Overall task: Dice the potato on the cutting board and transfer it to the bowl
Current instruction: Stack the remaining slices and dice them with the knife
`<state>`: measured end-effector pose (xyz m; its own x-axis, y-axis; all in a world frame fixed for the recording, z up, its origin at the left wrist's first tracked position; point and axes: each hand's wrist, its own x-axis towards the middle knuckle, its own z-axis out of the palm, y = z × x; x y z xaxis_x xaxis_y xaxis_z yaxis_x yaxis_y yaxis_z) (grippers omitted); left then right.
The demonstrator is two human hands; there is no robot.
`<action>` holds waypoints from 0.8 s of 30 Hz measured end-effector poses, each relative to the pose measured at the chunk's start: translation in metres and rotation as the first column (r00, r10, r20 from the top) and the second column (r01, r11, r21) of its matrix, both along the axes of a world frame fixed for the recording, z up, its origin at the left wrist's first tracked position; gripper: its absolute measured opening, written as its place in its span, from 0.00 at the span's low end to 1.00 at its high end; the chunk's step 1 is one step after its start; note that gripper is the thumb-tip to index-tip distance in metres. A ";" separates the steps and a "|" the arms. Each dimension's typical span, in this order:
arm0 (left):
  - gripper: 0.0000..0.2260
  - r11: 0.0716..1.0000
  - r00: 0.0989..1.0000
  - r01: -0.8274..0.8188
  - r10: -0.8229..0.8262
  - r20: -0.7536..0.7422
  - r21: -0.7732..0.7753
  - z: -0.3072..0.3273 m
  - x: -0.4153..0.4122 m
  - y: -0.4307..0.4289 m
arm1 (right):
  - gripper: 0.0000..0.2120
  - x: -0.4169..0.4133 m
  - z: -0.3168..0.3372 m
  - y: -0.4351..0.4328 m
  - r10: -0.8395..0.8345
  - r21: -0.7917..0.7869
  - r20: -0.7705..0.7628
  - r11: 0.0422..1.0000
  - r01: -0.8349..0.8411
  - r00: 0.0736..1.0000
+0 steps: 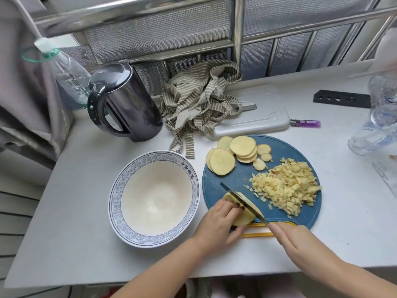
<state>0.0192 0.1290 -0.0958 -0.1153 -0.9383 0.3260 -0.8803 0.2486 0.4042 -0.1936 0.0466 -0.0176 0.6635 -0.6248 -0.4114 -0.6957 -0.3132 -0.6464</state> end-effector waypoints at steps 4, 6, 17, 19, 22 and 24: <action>0.14 1.000 1.000 0.016 -0.016 0.025 -0.003 0.003 0.001 0.000 | 0.20 0.000 0.002 0.003 0.027 -0.013 0.004 1.000 -0.027 1.000; 0.14 1.000 0.999 0.026 -0.026 0.028 -0.007 0.004 0.003 0.000 | 0.21 0.001 0.000 0.003 0.038 -0.031 0.002 0.999 -0.038 0.999; 0.13 0.998 0.997 0.049 -0.052 -0.058 -0.043 -0.003 0.003 -0.001 | 0.28 0.004 -0.009 -0.002 0.049 -0.030 -0.059 0.998 -0.051 0.997; 0.13 0.997 0.996 0.055 -0.059 -0.074 -0.044 -0.005 0.004 -0.001 | 0.28 0.003 -0.008 -0.003 0.056 -0.021 -0.062 0.998 -0.058 0.996; 0.12 0.997 0.993 0.061 -0.065 -0.094 -0.043 -0.007 0.003 -0.001 | 0.30 0.002 -0.011 -0.003 0.055 -0.010 -0.065 0.998 -0.056 0.996; 0.12 0.997 0.992 0.066 -0.070 -0.109 -0.040 -0.007 0.003 -0.003 | 0.31 0.002 -0.011 -0.005 0.057 -0.010 -0.068 0.998 -0.057 0.996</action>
